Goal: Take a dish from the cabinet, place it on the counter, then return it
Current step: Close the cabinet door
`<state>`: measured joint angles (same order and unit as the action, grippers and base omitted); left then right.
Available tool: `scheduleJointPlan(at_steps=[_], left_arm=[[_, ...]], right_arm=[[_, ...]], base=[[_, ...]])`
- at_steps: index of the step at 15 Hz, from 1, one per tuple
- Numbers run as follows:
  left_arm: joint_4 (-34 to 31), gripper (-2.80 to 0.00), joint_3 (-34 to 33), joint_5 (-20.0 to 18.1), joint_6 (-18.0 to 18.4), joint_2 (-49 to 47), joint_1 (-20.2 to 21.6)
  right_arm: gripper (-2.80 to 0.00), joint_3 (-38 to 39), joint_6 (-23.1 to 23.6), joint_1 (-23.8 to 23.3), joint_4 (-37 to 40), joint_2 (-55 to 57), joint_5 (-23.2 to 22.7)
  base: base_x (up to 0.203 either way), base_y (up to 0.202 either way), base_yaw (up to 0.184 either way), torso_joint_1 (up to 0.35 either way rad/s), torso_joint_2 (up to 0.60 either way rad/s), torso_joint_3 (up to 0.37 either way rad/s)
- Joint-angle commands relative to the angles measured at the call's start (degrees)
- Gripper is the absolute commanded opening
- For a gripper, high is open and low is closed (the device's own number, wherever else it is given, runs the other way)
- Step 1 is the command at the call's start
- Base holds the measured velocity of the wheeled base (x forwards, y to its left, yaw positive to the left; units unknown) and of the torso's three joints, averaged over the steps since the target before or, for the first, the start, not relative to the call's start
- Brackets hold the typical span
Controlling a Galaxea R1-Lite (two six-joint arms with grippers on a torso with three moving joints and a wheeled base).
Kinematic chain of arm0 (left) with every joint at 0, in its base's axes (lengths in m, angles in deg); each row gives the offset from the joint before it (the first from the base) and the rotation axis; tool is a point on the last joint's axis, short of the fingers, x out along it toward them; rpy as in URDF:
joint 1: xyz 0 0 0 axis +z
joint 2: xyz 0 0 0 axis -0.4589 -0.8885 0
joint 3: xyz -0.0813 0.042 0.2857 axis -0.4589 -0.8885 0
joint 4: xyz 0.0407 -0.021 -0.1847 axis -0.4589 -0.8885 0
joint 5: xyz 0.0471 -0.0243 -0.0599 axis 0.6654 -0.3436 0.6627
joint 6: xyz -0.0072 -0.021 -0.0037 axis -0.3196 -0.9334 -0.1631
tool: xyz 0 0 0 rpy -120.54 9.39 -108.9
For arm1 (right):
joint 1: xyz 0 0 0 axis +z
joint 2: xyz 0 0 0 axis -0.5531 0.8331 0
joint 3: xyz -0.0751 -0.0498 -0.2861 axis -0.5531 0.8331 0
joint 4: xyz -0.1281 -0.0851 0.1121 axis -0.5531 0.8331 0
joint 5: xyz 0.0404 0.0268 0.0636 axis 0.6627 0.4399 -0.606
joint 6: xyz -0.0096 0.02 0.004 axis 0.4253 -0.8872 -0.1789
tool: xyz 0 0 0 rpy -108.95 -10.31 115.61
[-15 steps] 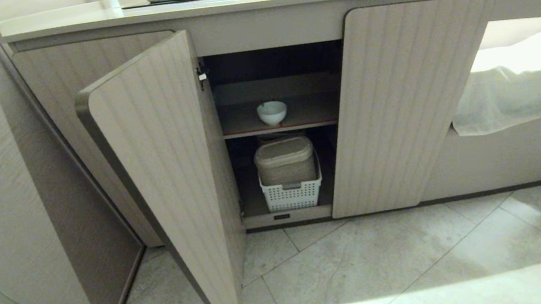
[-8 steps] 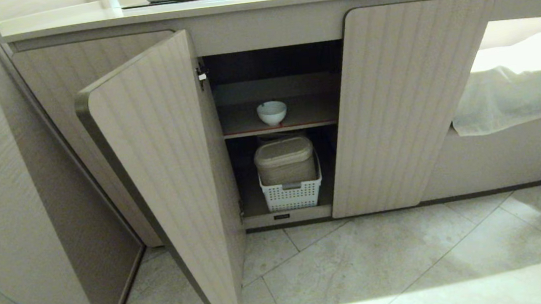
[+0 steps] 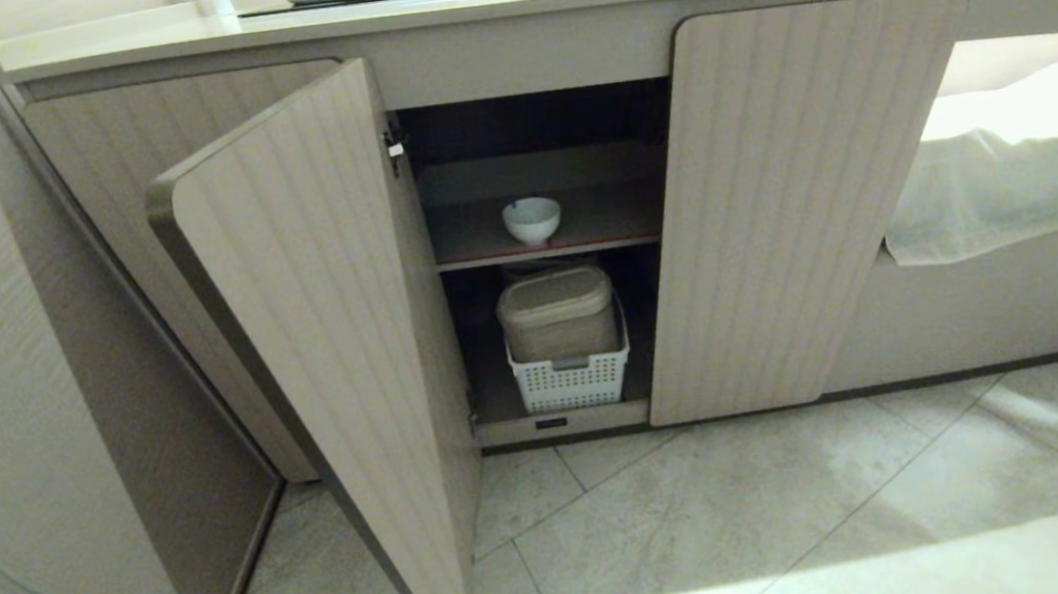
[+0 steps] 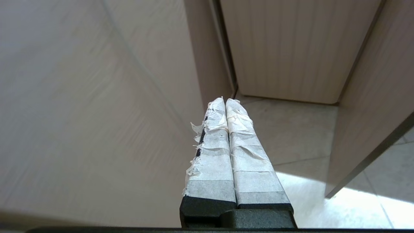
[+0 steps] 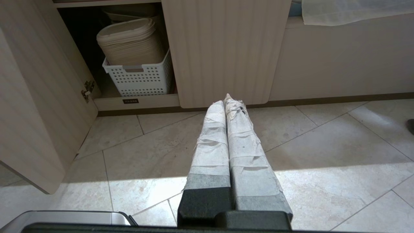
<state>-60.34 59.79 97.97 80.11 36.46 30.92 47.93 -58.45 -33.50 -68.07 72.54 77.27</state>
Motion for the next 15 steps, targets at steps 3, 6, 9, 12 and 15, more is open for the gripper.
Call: scheduleJointPlan(at_steps=[3,6,9,12,15], left_arm=[[4.40,-2.80,-0.10,-2.54,-0.28,-8.20,-0.26],[7.70,-2.80,-0.14,-4.39,-0.34,-12.45,-0.27],[11.61,-2.80,-0.20,-5.93,-0.34,-16.82,-0.29],[15.35,-2.80,-0.18,-8.10,-0.43,-20.51,-0.45],[18.69,-2.80,0.00,-10.10,-0.43,-24.66,-0.53]], right_arm=[[-2.80,0.01,-0.02,0.01,-0.04,0.06,0.00],[-2.80,0.01,-0.02,0.01,-0.04,0.06,0.00],[-2.80,0.01,-0.02,0.01,-0.04,0.06,0.00],[-2.80,0.01,-0.02,0.01,-0.04,0.06,0.00],[-2.80,0.01,-0.02,0.01,-0.04,0.06,0.00]], base=[[0.000,0.000,0.000,0.000,0.00,0.000],[0.000,0.000,0.000,0.000,0.00,0.000],[0.000,0.000,0.000,0.000,0.00,0.000],[0.000,0.000,0.000,0.000,0.00,0.000],[0.000,0.000,0.000,0.000,0.00,0.000]])
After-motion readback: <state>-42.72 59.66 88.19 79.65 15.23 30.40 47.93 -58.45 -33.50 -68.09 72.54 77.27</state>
